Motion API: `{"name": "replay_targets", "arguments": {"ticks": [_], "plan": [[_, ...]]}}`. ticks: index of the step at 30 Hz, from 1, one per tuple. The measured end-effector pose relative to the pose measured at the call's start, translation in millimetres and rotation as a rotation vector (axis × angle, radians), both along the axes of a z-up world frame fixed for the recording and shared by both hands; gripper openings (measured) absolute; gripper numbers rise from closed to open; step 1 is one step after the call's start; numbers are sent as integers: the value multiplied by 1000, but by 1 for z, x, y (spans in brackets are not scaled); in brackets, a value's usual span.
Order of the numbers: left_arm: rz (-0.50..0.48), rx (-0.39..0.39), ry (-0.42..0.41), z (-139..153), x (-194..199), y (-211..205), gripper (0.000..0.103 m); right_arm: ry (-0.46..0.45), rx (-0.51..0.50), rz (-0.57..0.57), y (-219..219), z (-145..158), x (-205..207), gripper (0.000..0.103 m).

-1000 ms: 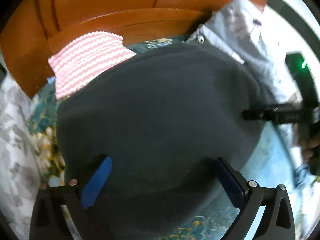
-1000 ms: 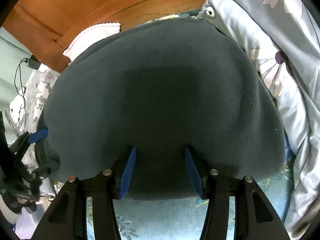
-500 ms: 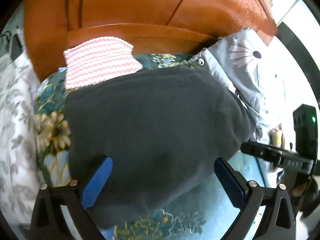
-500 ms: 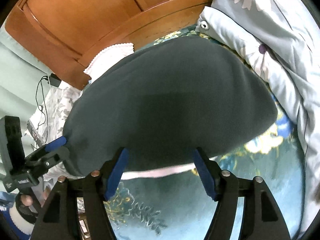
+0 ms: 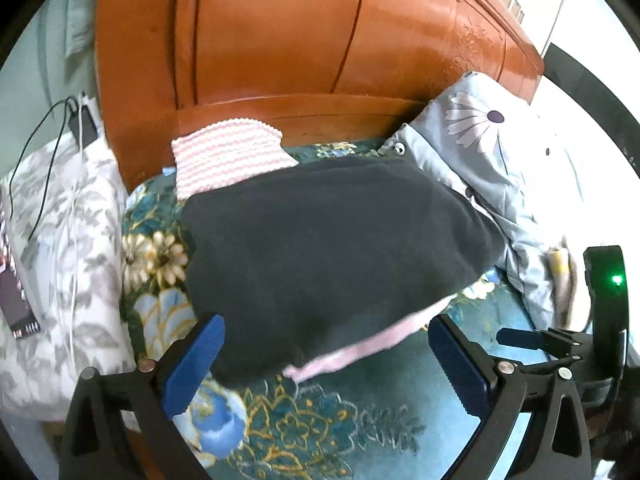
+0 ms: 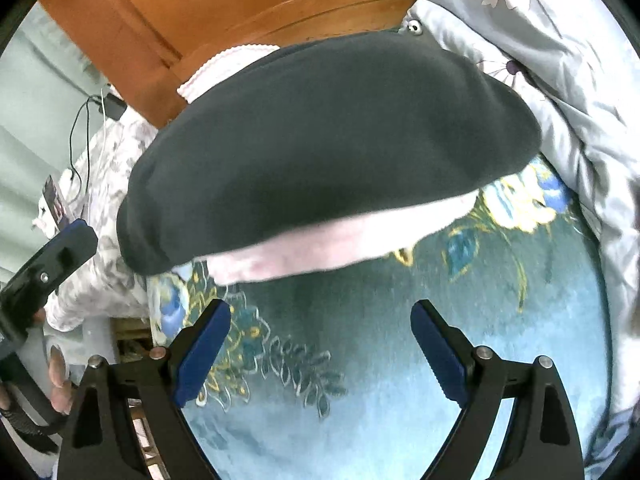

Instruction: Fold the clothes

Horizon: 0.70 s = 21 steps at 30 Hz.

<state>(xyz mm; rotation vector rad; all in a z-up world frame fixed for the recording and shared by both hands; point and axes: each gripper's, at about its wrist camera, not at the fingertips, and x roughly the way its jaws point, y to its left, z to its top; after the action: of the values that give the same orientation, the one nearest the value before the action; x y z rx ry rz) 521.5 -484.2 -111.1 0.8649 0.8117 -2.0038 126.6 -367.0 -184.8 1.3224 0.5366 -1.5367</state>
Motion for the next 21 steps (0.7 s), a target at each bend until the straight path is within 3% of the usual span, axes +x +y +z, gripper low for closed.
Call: {"name": "replay_targets", "arguments": {"ticks": [4,6,15,19,21], "plan": [[-10,5,14,-6,9,21,103,88,23,21,16,2,19,92],[-6,-28,-14,-6,12,33,103,118,36,30,22,1,26,92],[22,-155,-102,-4,17,67,103,168,72,68,35,-3,57,92],[29,-227,-194,-5,8,76,103,179,78,80,35,-4,62,92],[13,-219,-174,-8,7,77,103,184,88,81,34,-6,63,92]]}}
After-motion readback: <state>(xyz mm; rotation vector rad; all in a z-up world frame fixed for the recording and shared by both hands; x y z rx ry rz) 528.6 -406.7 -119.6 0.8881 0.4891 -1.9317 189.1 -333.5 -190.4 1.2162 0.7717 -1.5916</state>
